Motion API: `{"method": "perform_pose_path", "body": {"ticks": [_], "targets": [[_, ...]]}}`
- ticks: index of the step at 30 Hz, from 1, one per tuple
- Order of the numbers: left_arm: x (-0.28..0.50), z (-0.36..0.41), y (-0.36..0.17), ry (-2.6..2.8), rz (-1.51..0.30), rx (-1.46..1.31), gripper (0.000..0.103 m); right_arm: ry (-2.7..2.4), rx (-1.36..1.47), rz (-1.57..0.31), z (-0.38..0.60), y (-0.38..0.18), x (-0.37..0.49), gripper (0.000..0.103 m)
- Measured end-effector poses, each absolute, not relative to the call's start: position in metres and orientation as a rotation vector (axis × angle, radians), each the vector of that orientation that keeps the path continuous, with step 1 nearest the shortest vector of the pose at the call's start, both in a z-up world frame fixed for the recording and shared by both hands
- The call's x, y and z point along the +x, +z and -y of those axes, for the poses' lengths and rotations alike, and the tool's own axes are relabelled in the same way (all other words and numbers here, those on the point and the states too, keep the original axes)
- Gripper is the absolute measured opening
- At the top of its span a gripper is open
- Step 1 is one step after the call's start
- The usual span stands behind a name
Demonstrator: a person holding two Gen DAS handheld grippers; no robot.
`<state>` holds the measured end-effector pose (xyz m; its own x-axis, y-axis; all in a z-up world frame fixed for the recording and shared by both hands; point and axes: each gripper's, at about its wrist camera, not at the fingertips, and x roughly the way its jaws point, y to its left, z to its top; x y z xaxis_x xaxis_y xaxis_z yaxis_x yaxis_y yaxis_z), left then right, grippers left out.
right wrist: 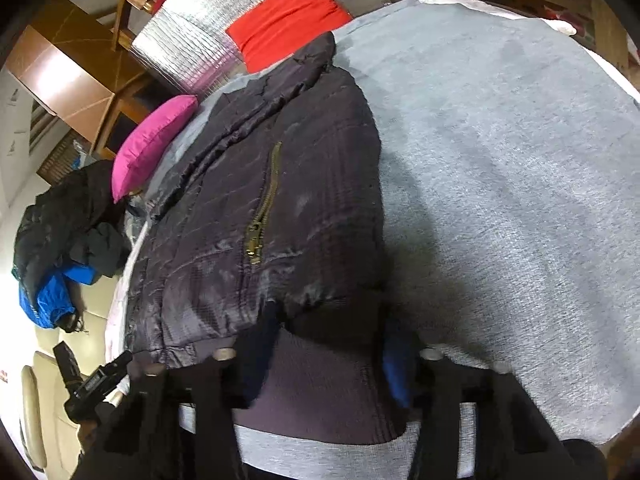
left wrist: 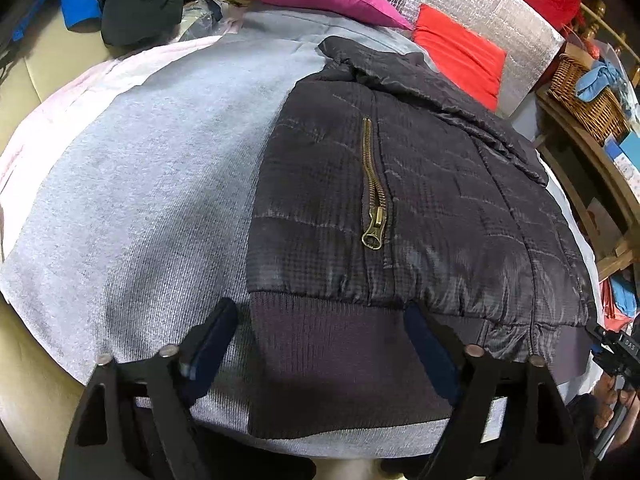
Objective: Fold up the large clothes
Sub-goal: 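Lower both open tools onto the ribbed jacket hem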
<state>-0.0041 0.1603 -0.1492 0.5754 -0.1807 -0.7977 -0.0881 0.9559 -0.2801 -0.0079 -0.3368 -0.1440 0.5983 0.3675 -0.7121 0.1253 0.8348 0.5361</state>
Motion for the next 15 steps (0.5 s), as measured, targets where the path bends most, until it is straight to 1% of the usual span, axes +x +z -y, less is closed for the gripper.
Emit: {"method": "perform_pose_path", "body": {"ticks": [1,6,8,9,10,12,15], "targets": [[-0.003,-0.16,-0.15,-0.055,-0.966,-0.301,0.07,0.152,0.587,-0.937,0.337,-0.144,-0.008,0.042],[0.0,-0.157,-0.148,-0.049,-0.964,-0.296,0.067,0.159,0.576,-0.943,0.338,-0.142,-0.006,0.042],[0.001,-0.159,-0.148,-0.051,-0.971,-0.306,0.067,0.157,0.582,-0.946,0.34,-0.144,-0.005,0.047],[0.002,-0.159,-0.148,-0.051,-0.975,-0.313,0.068,0.147,0.571,-0.947,0.34,-0.144,-0.005,0.054],[0.002,-0.159,-0.147,-0.051,-0.975,-0.315,0.068,0.137,0.558,-0.945,0.339,-0.143,-0.005,0.058],[0.002,-0.158,-0.146,-0.052,-0.975,-0.311,0.072,0.113,0.529,-0.93,0.339,-0.137,-0.008,0.058],[0.005,-0.155,-0.148,-0.057,-0.969,-0.303,0.077,0.083,0.503,-0.907,0.343,-0.131,-0.011,0.063]]}}
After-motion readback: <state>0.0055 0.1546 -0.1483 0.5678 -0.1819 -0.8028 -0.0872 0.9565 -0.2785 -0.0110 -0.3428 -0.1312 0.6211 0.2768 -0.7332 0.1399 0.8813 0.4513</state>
